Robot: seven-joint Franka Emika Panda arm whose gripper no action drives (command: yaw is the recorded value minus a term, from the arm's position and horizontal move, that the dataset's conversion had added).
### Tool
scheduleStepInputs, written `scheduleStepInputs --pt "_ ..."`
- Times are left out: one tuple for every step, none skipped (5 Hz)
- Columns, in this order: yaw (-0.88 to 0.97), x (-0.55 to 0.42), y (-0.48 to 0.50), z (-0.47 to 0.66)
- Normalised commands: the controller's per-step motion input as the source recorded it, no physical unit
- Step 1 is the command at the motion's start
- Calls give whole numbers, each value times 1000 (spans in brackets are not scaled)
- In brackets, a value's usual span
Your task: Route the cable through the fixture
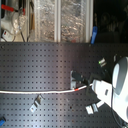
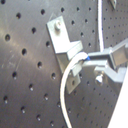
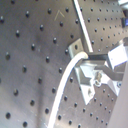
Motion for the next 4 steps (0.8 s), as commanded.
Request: scheduleStepInputs --pt "294 -464 355 -20" --pt "174 -104 131 3" --pt "-177 1 0 91" --pt "-494 29 59 94"
